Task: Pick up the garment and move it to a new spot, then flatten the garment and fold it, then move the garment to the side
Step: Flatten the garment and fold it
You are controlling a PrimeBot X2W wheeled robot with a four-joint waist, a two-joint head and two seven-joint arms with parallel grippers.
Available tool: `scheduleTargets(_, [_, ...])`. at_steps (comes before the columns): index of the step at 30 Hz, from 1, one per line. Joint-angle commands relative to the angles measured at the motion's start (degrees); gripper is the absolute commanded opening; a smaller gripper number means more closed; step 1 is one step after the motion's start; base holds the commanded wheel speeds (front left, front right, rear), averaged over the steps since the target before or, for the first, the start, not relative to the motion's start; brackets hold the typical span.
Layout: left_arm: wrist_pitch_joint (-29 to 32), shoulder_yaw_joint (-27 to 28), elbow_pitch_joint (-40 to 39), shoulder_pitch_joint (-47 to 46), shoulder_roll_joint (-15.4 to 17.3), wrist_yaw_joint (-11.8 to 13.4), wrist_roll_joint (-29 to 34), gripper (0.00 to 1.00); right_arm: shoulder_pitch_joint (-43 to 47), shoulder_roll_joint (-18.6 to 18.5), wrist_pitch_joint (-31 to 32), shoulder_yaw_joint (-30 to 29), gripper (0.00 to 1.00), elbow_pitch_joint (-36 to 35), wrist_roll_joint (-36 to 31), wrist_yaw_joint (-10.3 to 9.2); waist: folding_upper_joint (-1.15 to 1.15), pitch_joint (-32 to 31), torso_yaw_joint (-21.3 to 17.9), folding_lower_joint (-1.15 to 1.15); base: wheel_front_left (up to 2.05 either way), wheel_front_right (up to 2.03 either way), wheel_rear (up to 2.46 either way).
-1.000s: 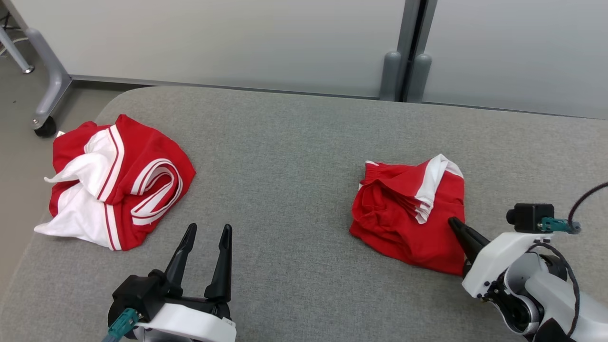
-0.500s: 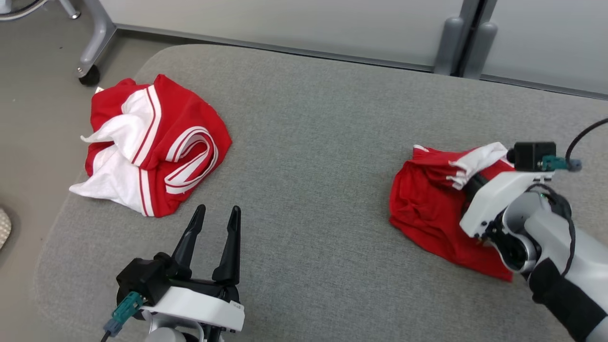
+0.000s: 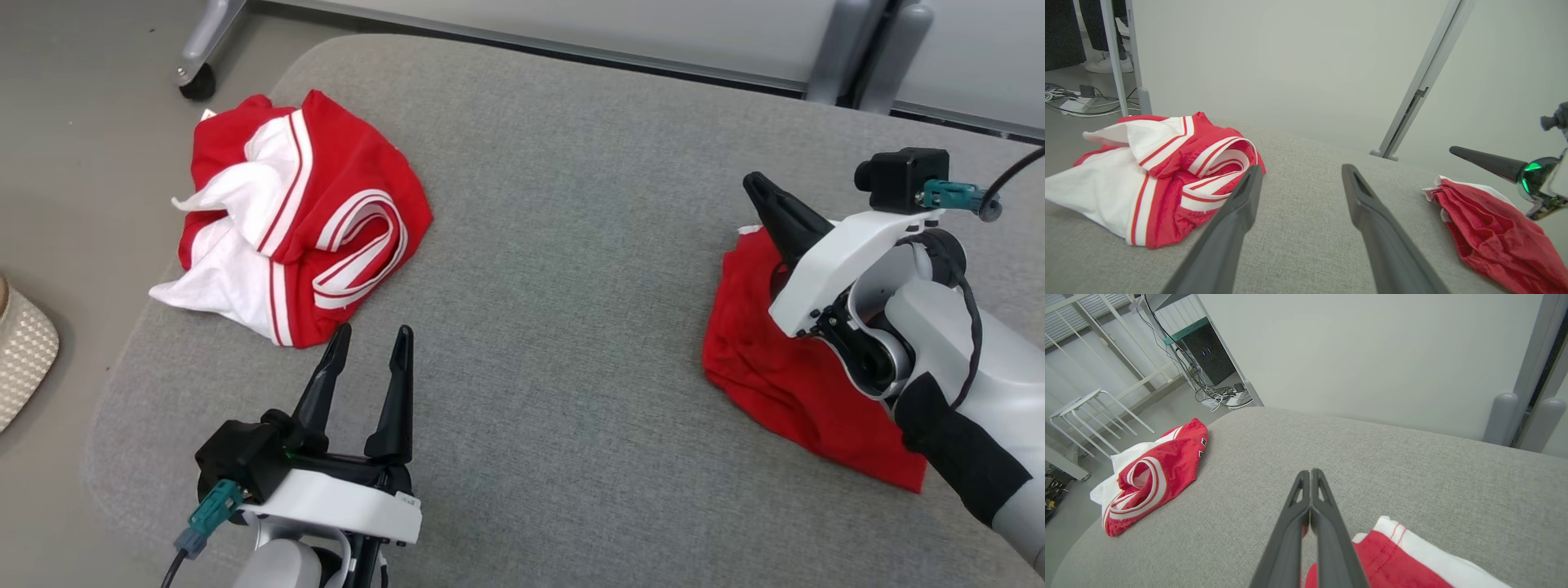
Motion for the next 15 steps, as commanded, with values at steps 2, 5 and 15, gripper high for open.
scheduleTargets(2, [-0.01, 0.91, -0.26, 0.16, 0.18, -0.04, 1.11, 1.0, 0.07, -1.1, -1.91, 0.62, 0.0, -1.12, -1.23, 0.02, 0.0, -2.23, -2.63, 0.0, 0.0, 0.0, 0.0])
scheduleTargets(5, [0.0, 2.36, -0.39, 1.1, 0.19, -0.24, 2.34, 1.0, 1.22, -1.69, -3.67, 0.69, 0.0, -3.49, -2.35, 0.04, 0.0, -4.44, -5.44, 0.0, 0.0, 0.0, 0.0])
scheduleTargets(15, [0.0, 9.04, -0.8, 4.14, 0.57, -0.97, 5.67, 1.0, 9.21, -4.5, -5.0, -9.56, 1.0, -12.67, -12.27, 0.03, 0.0, -10.5, -17.2, 0.0, 0.0, 0.0, 0.0])
